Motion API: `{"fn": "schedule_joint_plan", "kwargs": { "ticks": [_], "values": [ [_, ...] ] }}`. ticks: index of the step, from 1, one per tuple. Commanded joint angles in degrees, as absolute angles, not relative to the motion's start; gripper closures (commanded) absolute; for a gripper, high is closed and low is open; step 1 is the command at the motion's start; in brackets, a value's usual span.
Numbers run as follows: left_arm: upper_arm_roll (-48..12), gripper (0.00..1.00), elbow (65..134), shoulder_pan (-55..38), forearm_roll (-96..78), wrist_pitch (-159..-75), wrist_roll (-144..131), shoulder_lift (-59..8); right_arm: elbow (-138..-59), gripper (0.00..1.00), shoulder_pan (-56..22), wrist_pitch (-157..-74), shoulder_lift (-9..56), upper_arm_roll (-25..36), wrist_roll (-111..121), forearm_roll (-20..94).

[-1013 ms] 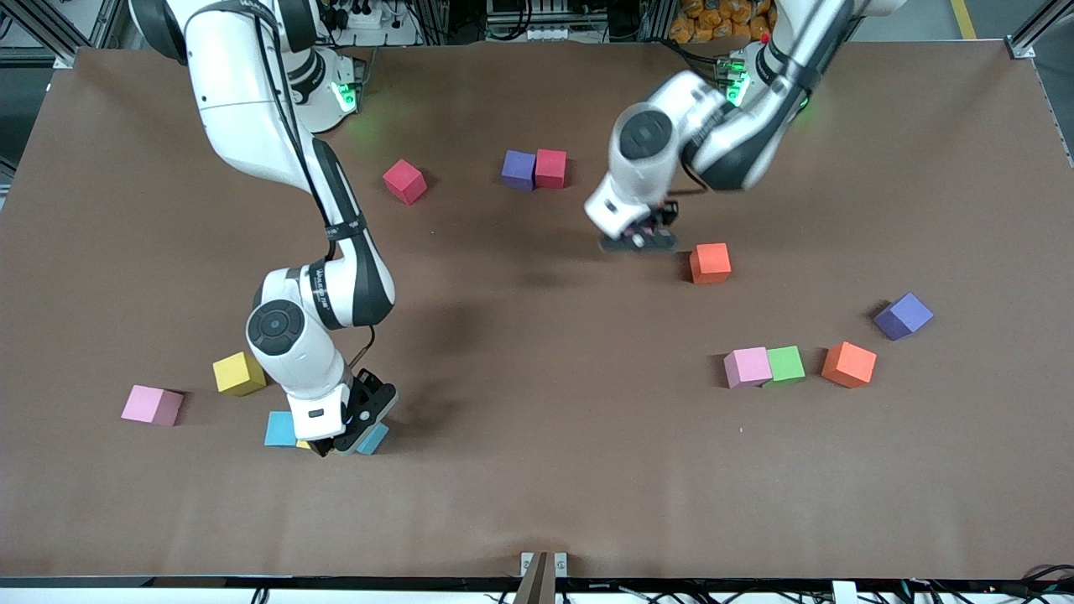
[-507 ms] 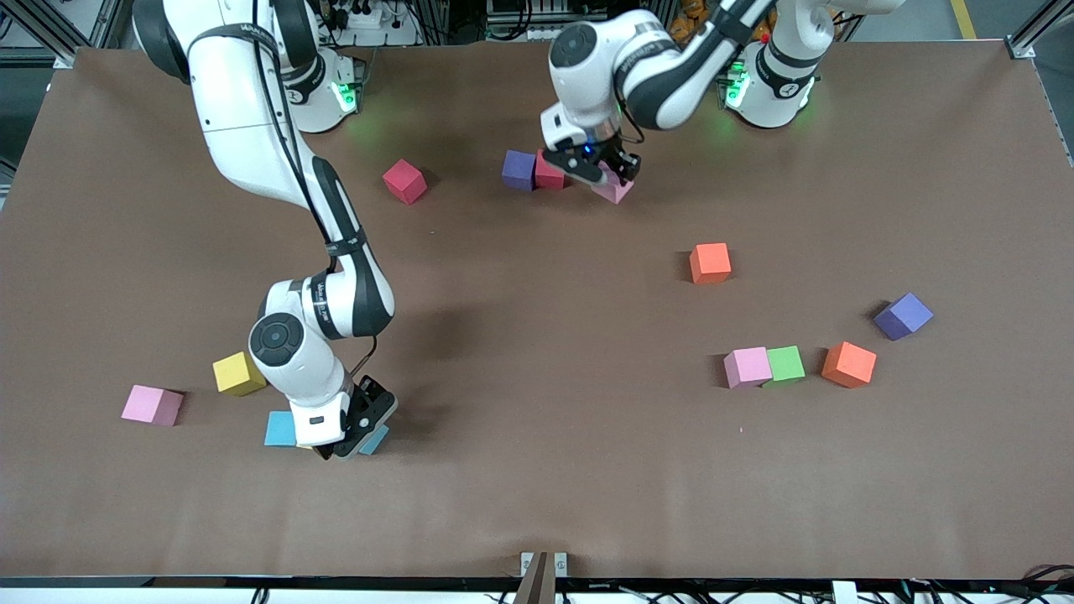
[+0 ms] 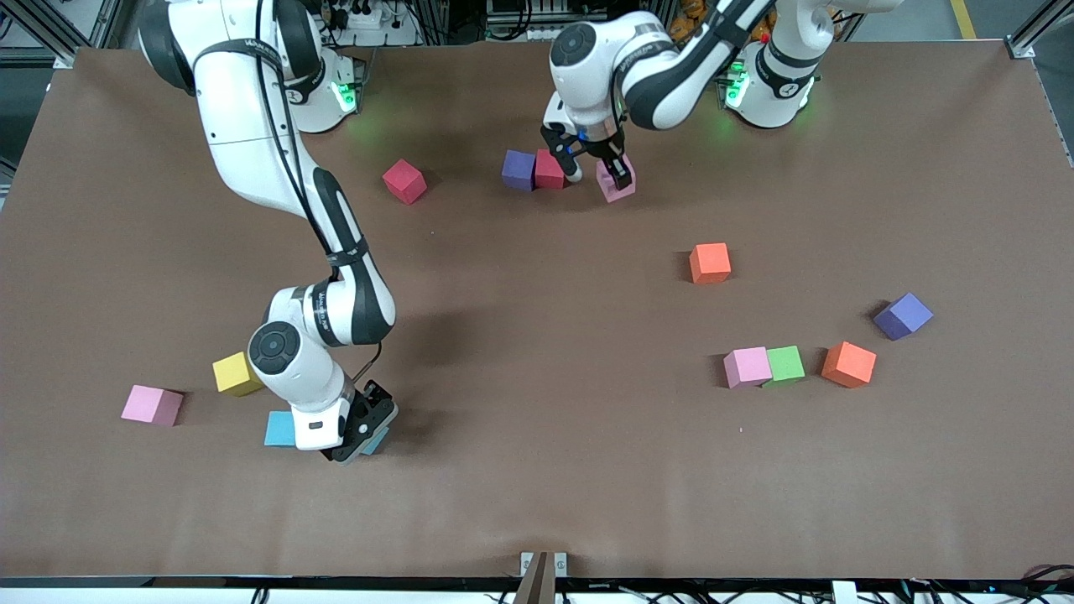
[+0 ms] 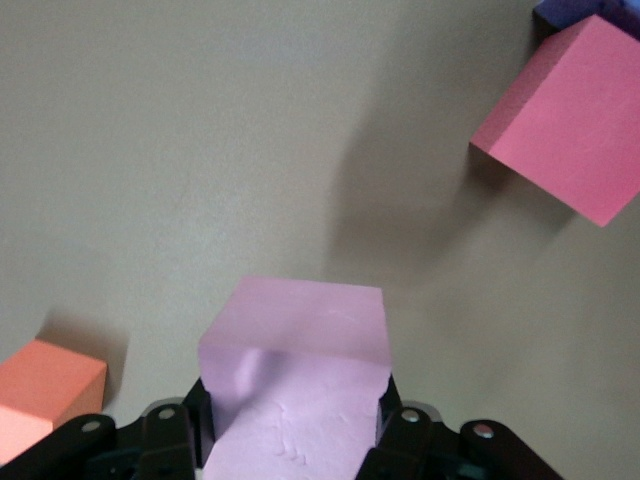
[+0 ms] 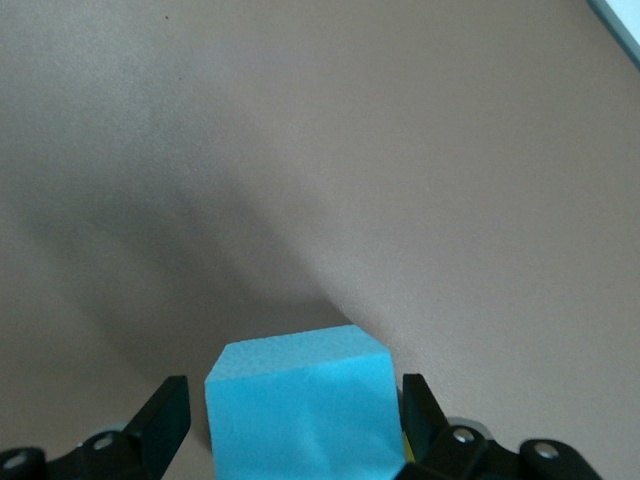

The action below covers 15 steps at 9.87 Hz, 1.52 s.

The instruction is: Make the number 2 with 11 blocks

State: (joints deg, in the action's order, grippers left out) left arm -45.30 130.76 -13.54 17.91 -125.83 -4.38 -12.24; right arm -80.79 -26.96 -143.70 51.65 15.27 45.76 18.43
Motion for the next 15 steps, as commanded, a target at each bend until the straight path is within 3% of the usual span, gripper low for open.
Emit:
{"fn": "schedule_joint_plan", "kwargs": {
  "ticks": [1, 2, 3, 10, 15],
  "values": [
    [-46.3, 1.0, 134.3, -12.7, 15.4, -136.3, -3.2, -13.4, -77.9, 0.57, -25.8, -140.9, 52.8, 14.2, 46.8, 20.0],
    [-46.3, 1.0, 136.0, -12.7, 15.4, -140.5, -3.9, -13.6, -76.8, 0.74, -25.8, -138.5, 52.7, 14.2, 46.7, 20.6],
    [-46.3, 1.0, 137.0, -12.7, 15.0, -144.4, -5.0, -14.5, -75.9, 0.8, -25.8, -136.1, 52.6, 14.2, 46.6, 22.7],
    [-47.5, 1.0, 139.4, -13.9, 17.0, -147.4, -5.0, -16.4, -74.4, 0.8, -26.6, -119.9, 47.6, 14.5, 44.5, 26.0],
    [-47.7, 1.0, 139.0, -14.5, 20.8, -147.0, -2.3, -17.3, -78.6, 0.8, -27.8, -115.5, 42.2, 14.4, 37.2, 28.5]
  ]
}}
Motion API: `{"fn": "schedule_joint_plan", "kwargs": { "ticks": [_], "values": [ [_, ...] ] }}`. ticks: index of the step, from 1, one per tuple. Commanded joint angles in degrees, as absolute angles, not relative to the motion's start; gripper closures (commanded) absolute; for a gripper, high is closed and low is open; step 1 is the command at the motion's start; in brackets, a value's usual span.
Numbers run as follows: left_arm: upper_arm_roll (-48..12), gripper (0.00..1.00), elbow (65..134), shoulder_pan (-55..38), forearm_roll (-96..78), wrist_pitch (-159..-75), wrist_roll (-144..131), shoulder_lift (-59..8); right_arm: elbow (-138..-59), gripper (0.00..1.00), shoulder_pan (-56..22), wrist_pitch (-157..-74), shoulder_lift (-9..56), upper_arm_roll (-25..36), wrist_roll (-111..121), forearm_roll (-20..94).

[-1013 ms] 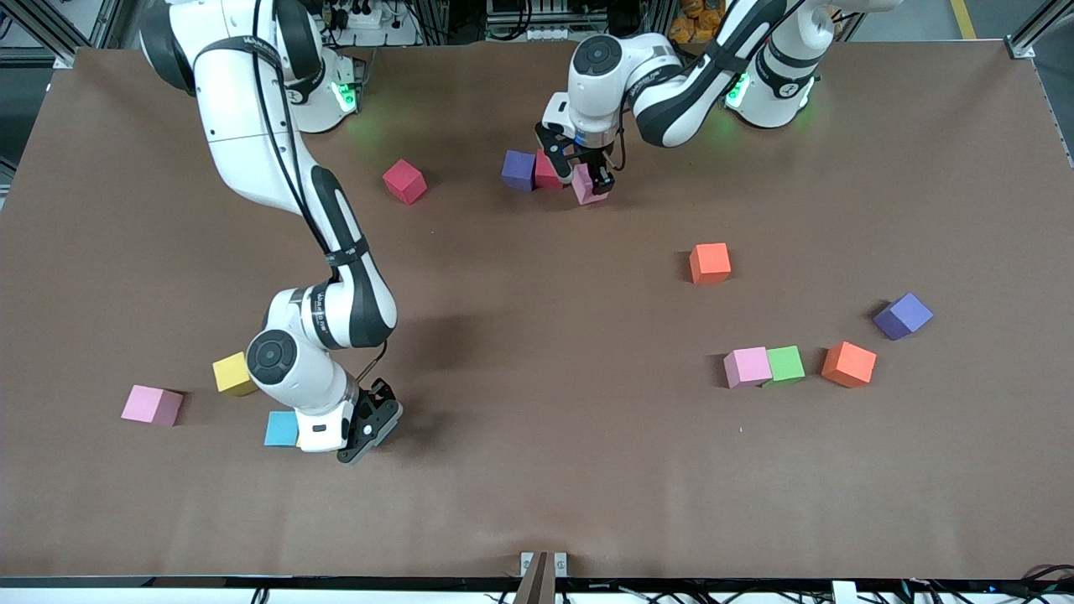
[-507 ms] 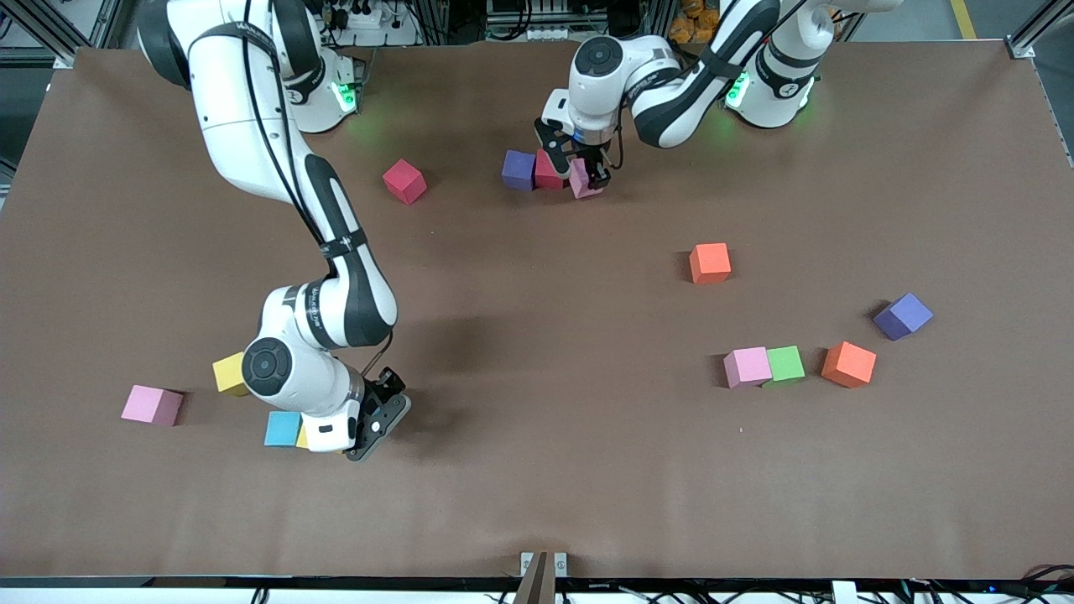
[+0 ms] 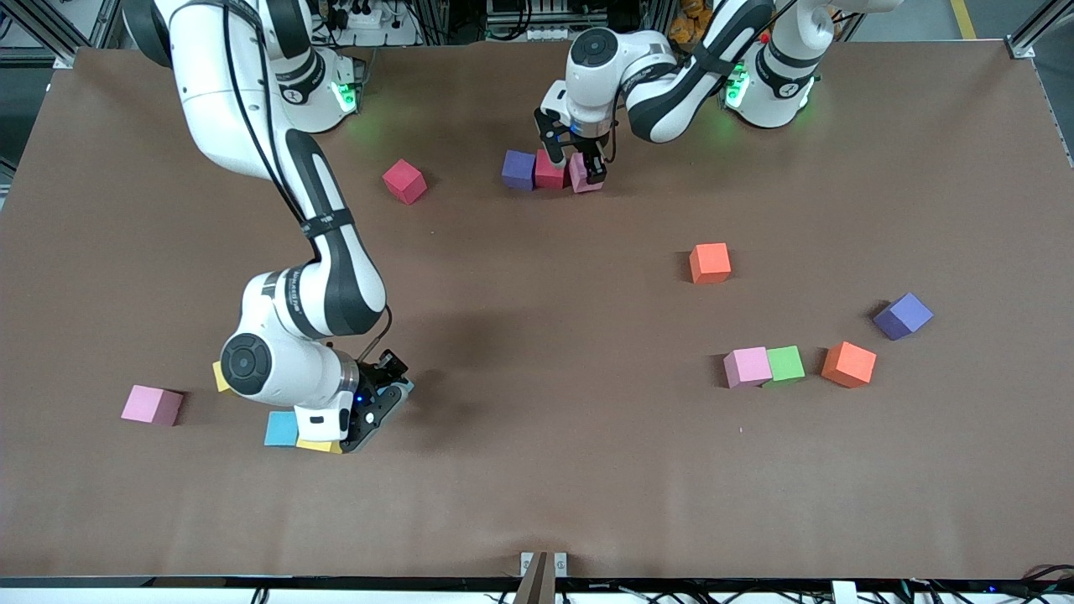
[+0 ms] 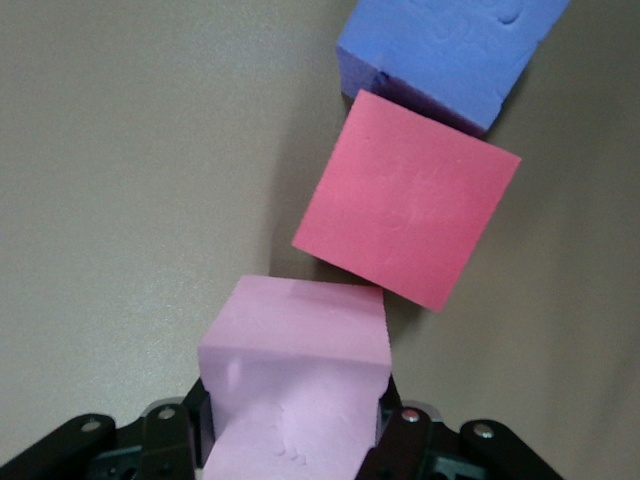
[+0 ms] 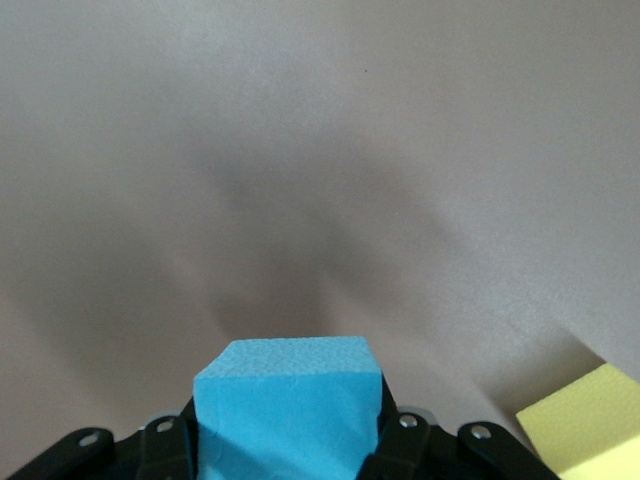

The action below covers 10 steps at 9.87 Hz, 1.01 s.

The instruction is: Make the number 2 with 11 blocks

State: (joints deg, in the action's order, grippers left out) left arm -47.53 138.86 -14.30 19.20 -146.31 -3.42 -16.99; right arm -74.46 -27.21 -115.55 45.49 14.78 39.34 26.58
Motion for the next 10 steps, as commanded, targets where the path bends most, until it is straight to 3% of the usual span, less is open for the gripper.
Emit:
{"fn": "schedule_joint_plan", "kwargs": {
  "ticks": [1, 10],
  "values": [
    [-47.8, 1.0, 139.0, -14.5, 20.8, -146.9, -1.0, -17.4, -80.9, 0.8, -28.5, -115.9, 40.5, 14.4, 35.2, 29.0],
    [-47.5, 1.0, 137.1, -16.3, 23.1, -146.9, -0.3, -19.8, -105.4, 0.8, -38.3, -133.0, 24.4, 14.5, 14.6, 29.0]
  ]
}}
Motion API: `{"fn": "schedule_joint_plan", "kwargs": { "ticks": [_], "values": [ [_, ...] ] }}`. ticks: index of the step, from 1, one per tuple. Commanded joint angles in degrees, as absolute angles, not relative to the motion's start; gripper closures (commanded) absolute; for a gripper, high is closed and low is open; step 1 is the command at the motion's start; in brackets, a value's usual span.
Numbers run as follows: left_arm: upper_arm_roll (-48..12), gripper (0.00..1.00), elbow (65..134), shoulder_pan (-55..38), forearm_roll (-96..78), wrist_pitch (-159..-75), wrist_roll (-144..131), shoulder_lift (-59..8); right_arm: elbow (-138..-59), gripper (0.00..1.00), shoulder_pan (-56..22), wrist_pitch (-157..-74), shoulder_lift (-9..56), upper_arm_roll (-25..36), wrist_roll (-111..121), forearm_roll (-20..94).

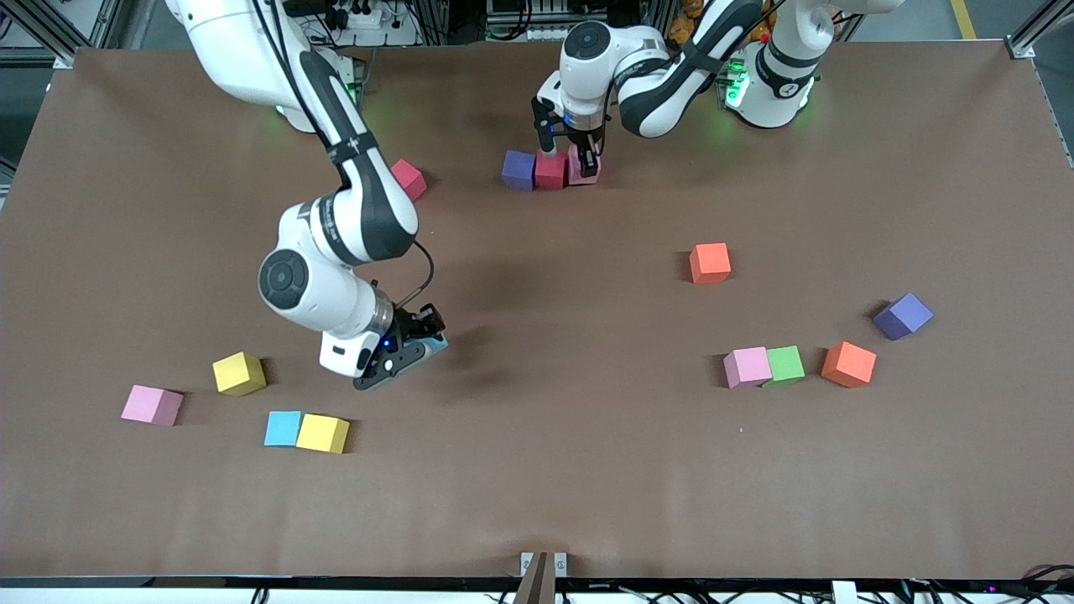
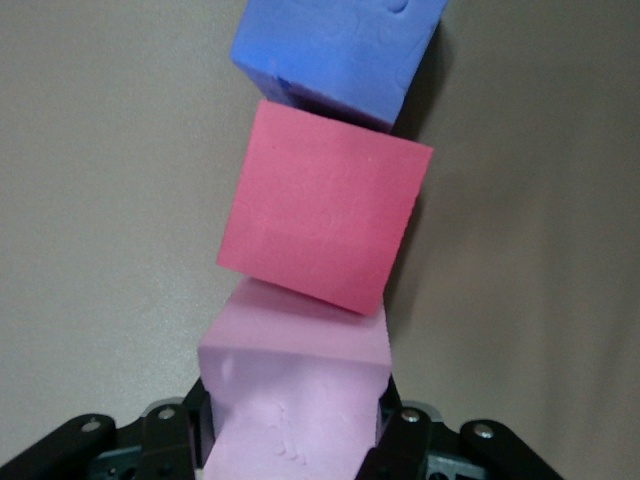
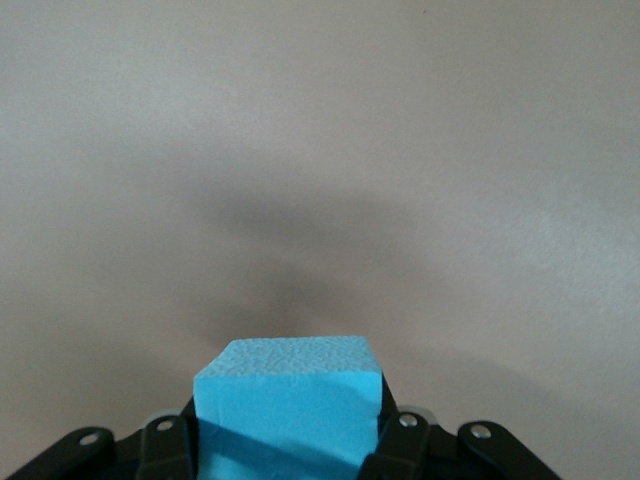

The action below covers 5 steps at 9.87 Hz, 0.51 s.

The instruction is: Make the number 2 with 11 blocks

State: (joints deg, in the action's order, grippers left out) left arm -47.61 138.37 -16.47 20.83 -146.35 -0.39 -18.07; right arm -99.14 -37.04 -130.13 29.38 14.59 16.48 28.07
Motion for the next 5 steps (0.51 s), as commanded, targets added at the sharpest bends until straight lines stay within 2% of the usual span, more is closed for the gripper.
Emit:
{"fn": "schedule_joint_plan", "kwargs": {
  "ticks": [1, 5],
  "values": [
    [-47.5, 1.0, 137.1, -16.3, 25.4, -146.8, -0.3, -19.9, -107.6, 0.8, -39.5, -135.2, 23.3, 14.5, 13.4, 29.0],
    [-47.4, 1.0, 137.1, -16.3, 25.8, -146.9, -0.9, -20.9, -114.8, 0.81, -42.9, -141.3, 18.6, 14.6, 7.8, 29.0]
  ]
}}
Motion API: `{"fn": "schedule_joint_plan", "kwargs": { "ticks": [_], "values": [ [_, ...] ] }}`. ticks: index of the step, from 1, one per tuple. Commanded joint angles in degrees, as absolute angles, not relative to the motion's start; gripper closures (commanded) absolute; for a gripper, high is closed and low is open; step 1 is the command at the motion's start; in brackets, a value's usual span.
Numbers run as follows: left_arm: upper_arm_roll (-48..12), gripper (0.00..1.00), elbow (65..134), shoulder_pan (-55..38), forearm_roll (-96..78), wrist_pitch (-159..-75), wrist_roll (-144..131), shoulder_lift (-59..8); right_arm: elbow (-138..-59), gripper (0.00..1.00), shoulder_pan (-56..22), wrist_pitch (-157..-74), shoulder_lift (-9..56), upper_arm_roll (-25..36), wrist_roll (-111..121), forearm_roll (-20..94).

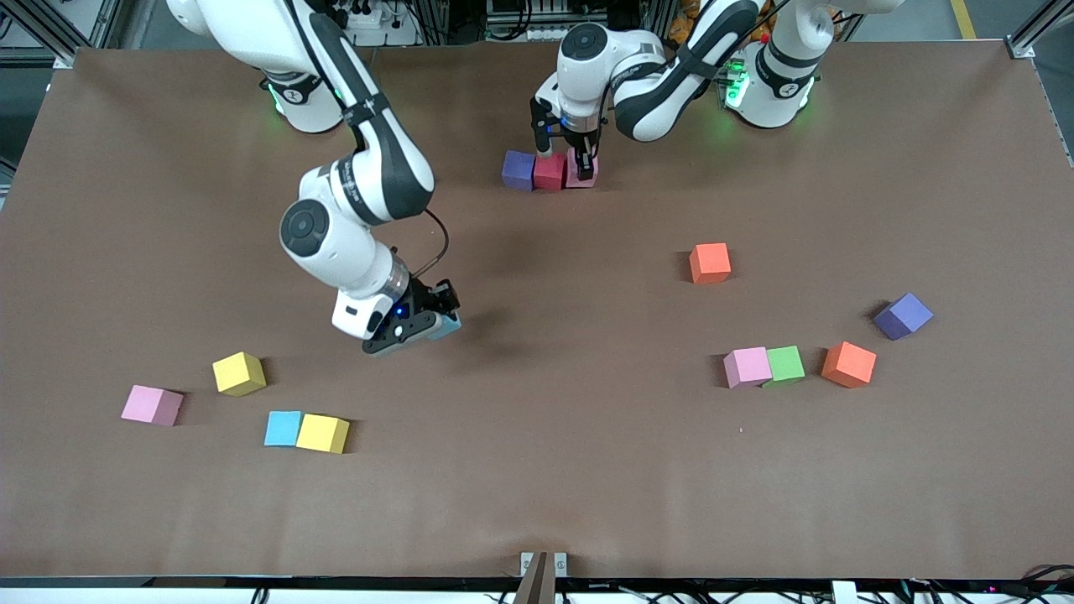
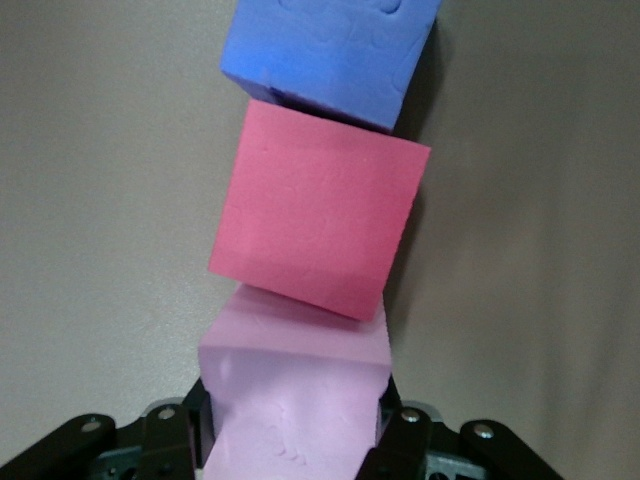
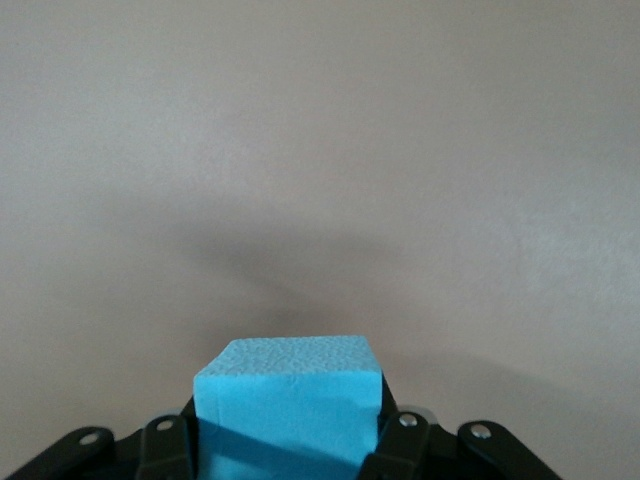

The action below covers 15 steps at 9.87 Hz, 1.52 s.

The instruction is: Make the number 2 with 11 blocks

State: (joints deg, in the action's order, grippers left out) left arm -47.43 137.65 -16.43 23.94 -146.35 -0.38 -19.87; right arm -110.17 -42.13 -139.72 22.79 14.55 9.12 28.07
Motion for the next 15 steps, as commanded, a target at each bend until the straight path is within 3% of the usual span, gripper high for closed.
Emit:
{"fn": "schedule_joint_plan", "kwargs": {
  "ticks": [1, 4, 11, 12, 13, 15],
  "values": [
    [-47.4, 1.0, 137.1, -16.3, 25.8, -146.9, -1.0, -20.9, -116.1, 0.81, -43.0, -141.8, 17.5, 14.6, 7.4, 29.0],
    [-47.4, 1.0, 137.1, -16.3, 27.0, -146.9, -1.0, -20.9, -120.7, 0.81, -46.0, -145.4, 14.5, 14.6, 2.0, 28.9],
    [-47.3, 0.98, 136.6, -16.3, 27.9, -146.9, -3.0, -21.7, -121.7, 0.81, -53.2, -146.4, 12.7, 15.8, -11.6, 28.4],
    [-47.3, 0.77, 136.6, -16.3, 27.9, -146.8, -3.1, -21.7, -121.7, 0.81, -54.4, -146.4, 12.7, 16.7, -12.5, 28.3],
    [-47.3, 0.01, 136.6, -16.3, 27.9, -146.9, -3.0, -21.7, -121.7, 0.81, -55.3, -146.5, 12.7, 17.7, -12.8, 28.3],
    [-47.3, 0.0, 136.6, -16.3, 29.1, -147.0, -3.1, -21.5, -121.8, 0.81, -55.7, -146.5, 12.7, 18.0, -13.4, 28.3]
  ]
}}
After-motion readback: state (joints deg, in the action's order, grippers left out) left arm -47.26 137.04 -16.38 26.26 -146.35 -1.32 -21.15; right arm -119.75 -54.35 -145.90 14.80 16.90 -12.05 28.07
